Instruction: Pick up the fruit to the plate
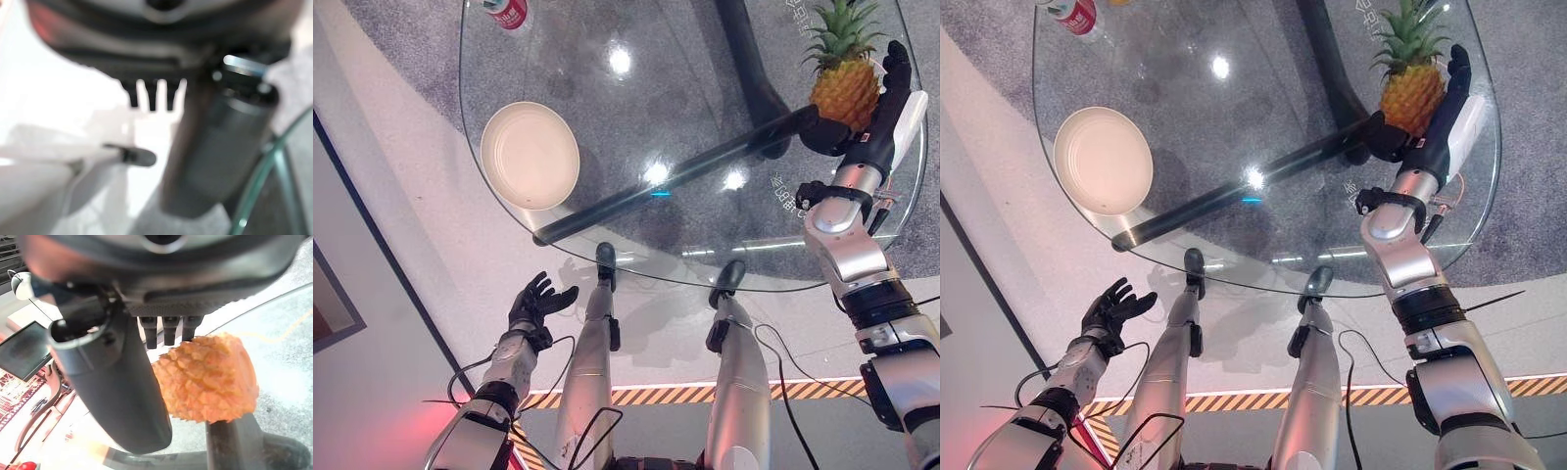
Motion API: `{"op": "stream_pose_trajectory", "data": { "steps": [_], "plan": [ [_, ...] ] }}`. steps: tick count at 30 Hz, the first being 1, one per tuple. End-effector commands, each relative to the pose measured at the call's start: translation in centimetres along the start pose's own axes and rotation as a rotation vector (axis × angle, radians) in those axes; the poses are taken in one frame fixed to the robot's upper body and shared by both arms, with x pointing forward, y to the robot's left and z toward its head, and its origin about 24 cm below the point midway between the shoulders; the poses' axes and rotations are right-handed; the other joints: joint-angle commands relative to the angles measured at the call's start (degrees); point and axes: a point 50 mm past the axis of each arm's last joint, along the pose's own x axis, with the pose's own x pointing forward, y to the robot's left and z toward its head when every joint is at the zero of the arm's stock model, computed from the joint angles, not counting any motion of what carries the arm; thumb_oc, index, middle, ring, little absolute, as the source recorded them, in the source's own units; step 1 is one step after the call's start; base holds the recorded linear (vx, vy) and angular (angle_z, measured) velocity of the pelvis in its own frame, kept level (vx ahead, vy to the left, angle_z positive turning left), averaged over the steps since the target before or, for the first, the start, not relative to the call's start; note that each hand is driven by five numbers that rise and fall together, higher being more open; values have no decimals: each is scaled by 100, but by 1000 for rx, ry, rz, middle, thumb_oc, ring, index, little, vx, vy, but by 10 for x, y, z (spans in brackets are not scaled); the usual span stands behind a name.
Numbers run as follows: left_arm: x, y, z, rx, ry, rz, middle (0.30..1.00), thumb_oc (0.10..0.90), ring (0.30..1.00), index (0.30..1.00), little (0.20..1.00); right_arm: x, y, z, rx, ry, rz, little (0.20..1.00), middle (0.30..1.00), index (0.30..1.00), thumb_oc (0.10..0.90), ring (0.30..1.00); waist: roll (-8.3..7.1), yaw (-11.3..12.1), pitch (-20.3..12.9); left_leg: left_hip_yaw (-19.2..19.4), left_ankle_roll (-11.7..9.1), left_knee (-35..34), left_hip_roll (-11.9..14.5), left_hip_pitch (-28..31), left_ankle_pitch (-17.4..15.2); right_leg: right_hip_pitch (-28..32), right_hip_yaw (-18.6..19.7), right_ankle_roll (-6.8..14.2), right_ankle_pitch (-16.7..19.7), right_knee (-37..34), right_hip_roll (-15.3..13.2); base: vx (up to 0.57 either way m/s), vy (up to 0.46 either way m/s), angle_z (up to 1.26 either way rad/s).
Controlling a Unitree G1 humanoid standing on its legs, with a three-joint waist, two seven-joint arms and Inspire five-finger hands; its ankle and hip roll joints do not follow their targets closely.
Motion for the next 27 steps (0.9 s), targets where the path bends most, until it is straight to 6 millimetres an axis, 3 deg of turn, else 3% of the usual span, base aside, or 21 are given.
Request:
{"op": "stream_pose_trajectory", "data": {
  "steps": [1,27],
  "plan": [
    [-8,21,-14,41,31,61,900,800,900,900,900,14,-23,6,-51,-60,-82,900,900,900,800,900,245,-12,-82,-212,-131,688,284,-110,-457,-234,8,179,586,-63,-96,0,0,0],
    [-6,21,-8,65,28,52,900,800,900,900,900,25,-39,-41,-187,197,-129,900,900,900,800,900,255,67,-82,-260,-133,715,293,-143,-461,-253,-24,172,599,-14,-109,0,-1,0]
  ]
}}
